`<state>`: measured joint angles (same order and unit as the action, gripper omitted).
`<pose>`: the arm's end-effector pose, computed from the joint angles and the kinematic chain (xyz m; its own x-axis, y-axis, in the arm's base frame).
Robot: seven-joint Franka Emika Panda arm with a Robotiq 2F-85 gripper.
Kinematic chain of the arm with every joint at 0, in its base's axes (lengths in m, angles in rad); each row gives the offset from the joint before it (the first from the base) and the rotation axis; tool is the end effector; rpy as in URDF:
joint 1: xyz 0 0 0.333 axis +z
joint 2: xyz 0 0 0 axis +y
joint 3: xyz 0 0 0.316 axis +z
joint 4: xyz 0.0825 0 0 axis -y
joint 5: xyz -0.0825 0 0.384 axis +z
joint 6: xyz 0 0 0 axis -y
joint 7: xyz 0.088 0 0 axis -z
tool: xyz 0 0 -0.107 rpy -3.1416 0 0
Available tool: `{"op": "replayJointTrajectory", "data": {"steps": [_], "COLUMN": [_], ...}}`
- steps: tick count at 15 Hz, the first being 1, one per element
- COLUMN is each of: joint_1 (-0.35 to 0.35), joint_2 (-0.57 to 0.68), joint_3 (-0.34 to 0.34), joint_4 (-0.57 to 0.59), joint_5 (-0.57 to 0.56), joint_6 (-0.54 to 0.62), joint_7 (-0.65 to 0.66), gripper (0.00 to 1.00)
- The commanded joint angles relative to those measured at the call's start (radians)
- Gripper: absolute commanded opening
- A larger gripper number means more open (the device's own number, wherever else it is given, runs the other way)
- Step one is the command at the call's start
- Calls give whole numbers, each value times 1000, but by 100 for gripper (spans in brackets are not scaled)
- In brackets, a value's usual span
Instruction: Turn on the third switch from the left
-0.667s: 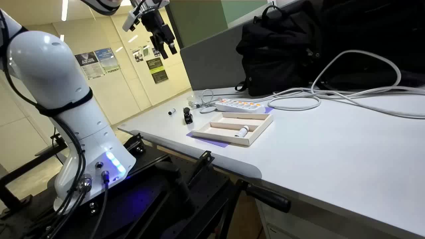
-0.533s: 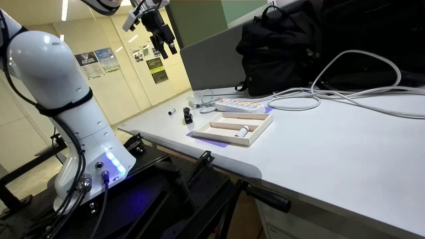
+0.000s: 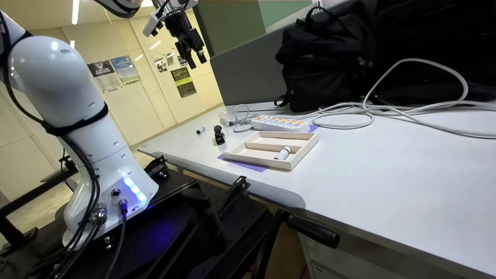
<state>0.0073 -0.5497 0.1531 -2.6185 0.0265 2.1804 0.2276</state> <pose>0.3770 0.0617 0.4357 0.9884 -0.0966 0.1169 -0.1008 -0.9944 0.0309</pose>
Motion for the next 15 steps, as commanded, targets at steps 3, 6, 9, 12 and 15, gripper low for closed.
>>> {"op": "replayJointTrajectory", "data": {"steps": [3, 6, 9, 12, 15], "joint_1": [-9, -47, -80, -102, -108], "joint_2": [-2, 56, 175, 345, 530], "joint_3": [-3, 0, -35, -79, -117], "joint_4": [-5, 14, 76, 192, 334], "joint_5": [-33, -84, -85, -79, -75], "joint_6": [127, 302, 403, 435, 443], "joint_7": [20, 20, -1, -34, -45], "gripper": [100, 80, 60, 38, 18]}}
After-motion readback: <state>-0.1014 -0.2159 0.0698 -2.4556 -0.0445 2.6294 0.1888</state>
